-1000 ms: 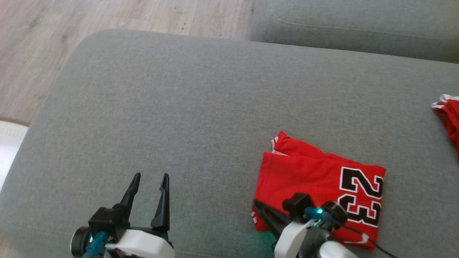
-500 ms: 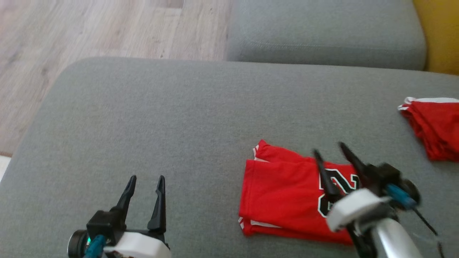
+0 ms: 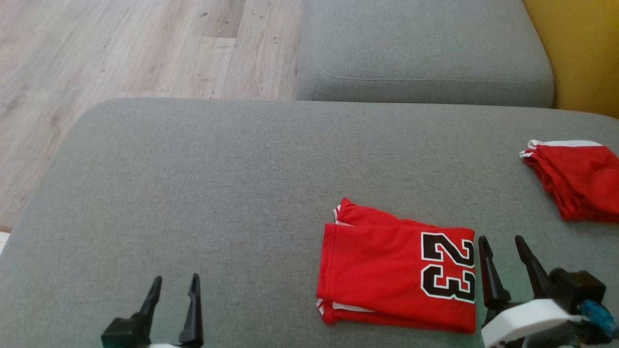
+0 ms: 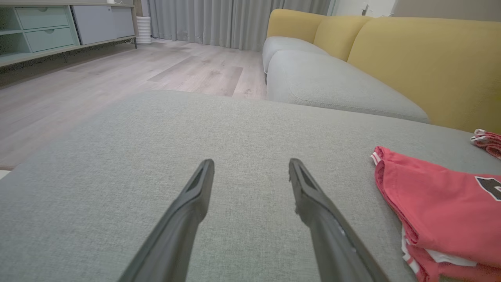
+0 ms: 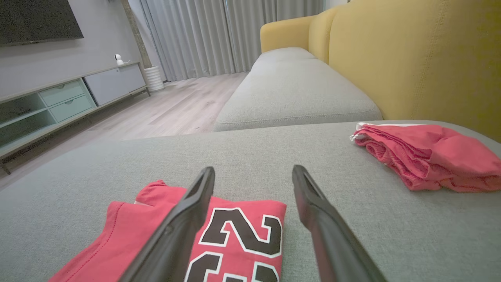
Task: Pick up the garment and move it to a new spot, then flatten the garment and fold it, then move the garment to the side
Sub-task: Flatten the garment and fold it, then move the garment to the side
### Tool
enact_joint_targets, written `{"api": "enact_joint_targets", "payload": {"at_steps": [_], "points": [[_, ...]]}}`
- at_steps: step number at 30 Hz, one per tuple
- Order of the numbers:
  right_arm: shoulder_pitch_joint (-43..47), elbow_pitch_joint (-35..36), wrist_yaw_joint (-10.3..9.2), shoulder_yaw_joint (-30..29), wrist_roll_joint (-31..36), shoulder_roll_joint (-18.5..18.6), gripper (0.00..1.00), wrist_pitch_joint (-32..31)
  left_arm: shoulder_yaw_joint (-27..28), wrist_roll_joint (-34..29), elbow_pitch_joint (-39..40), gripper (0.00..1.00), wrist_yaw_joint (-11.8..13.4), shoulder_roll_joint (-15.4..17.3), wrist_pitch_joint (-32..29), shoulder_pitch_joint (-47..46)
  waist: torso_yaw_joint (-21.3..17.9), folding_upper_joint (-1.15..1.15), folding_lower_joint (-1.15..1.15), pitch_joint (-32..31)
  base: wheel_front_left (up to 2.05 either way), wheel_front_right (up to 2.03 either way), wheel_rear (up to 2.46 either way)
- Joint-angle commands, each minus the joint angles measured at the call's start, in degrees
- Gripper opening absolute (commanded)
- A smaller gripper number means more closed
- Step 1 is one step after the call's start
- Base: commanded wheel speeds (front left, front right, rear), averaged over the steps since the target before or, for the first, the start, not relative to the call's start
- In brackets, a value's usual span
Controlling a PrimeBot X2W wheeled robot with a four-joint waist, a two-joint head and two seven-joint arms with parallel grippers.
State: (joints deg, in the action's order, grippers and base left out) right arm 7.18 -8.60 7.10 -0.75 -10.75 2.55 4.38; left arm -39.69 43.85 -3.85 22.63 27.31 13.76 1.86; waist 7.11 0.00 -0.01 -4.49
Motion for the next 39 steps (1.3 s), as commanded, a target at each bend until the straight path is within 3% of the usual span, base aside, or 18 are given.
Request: {"api": "enact_joint_targets", "payload": {"at_steps": [1, 9, 39], "points": [[-1.5, 2.3, 0.39, 1.0, -0.4, 0.3, 1.0, 0.8, 3.0, -0.1, 1.1, 1.0, -0.3, 1.5, 0.8, -2.4, 0.0, 0.0, 0.01, -0.1, 0.0, 0.0, 0.0], [-0.6, 1.7, 0.39, 1.6, -0.8, 0.3, 1.0, 1.4, 3.2, 0.5, 0.0, 1.0, -1.7, 1.7, 0.8, -2.2, -0.2, 0.0, 0.01, -0.4, 0.0, 0.0, 0.0], [0.2, 1.2, 0.39, 0.7, -0.4, 0.3, 1.0, -2.3, 2.7, 0.4, 0.5, 1.0, -1.3, 2.6, -0.3, -3.4, 0.3, 0.0, 0.01, 0.6, 0.0, 0.0, 0.0]]}}
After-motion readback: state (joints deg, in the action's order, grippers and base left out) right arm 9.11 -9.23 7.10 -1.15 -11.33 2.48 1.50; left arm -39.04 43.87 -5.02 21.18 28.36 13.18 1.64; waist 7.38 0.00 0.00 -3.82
